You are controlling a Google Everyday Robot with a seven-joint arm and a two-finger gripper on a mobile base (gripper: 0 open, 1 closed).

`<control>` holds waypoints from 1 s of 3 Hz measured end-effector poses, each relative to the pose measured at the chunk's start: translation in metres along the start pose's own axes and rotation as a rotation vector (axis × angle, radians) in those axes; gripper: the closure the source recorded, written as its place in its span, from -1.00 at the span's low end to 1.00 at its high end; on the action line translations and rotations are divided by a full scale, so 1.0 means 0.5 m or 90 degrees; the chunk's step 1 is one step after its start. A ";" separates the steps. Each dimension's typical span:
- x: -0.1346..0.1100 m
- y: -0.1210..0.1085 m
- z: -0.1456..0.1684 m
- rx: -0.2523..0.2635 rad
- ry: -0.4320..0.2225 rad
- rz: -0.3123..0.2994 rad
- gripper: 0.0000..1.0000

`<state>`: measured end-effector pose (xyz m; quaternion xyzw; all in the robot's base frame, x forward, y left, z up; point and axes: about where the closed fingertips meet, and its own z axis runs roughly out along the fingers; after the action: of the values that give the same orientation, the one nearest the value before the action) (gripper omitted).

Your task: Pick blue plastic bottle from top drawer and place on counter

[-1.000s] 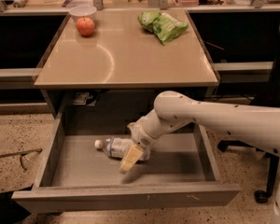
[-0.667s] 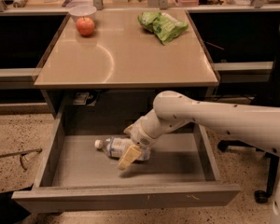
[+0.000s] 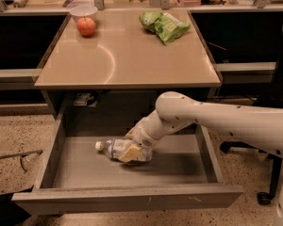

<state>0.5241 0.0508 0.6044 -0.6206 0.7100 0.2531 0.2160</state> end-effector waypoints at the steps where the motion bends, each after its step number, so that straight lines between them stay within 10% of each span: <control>1: -0.041 -0.001 -0.058 0.028 -0.035 -0.011 0.77; 3: -0.233 -0.012 -0.245 0.074 -0.132 -0.088 1.00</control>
Offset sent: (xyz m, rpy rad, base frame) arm 0.0207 0.0060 0.1892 0.2637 -0.1905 0.0338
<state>0.5469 0.0633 0.7716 -0.6253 0.6528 0.2589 0.3405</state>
